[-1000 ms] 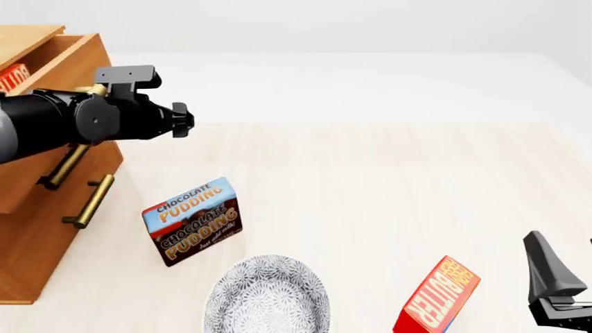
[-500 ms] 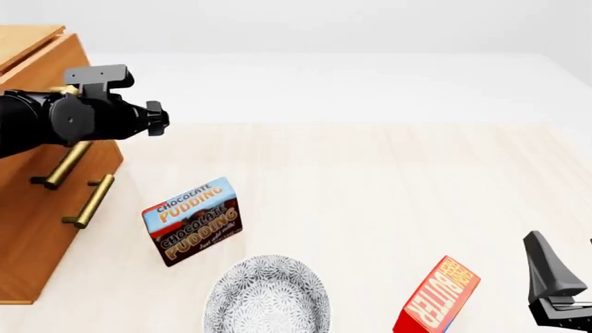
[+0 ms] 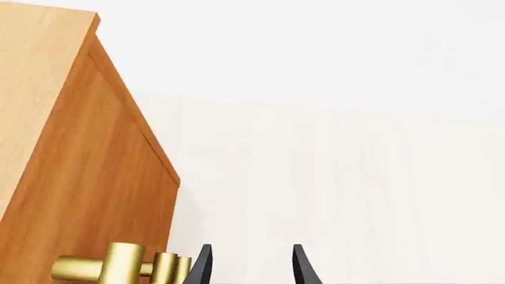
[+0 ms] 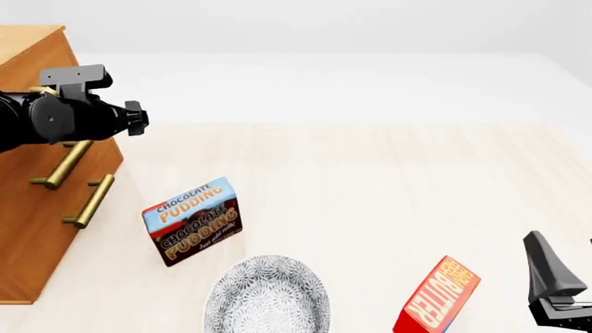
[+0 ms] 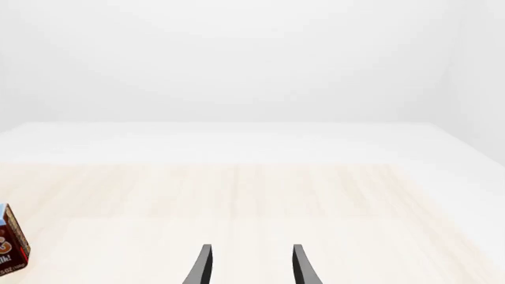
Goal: Put the butter at the front in the top drawer of the cabinet and close it.
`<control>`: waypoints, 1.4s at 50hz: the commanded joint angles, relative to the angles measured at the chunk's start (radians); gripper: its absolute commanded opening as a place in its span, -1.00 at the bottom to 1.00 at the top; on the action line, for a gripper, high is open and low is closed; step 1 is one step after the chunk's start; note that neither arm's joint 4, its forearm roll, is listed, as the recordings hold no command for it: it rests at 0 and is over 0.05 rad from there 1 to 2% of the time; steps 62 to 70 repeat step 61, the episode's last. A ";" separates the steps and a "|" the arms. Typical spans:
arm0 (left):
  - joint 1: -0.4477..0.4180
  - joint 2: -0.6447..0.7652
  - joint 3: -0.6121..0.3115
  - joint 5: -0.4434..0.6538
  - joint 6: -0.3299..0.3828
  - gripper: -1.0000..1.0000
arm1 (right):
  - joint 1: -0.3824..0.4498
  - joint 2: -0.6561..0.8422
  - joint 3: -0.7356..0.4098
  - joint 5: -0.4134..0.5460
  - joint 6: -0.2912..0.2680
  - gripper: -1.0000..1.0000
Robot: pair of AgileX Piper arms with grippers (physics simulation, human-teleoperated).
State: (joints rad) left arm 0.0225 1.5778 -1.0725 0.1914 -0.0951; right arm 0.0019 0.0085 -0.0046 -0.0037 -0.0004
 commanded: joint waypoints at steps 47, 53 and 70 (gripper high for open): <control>-0.216 -0.302 0.157 0.082 0.034 1.00 | 0.000 -0.004 0.001 0.003 0.000 1.00; -0.246 -0.376 0.191 0.106 0.052 1.00 | 0.000 -0.004 0.001 0.003 0.000 1.00; -0.260 -0.439 0.199 0.148 0.072 1.00 | 0.000 -0.004 0.001 0.003 0.000 1.00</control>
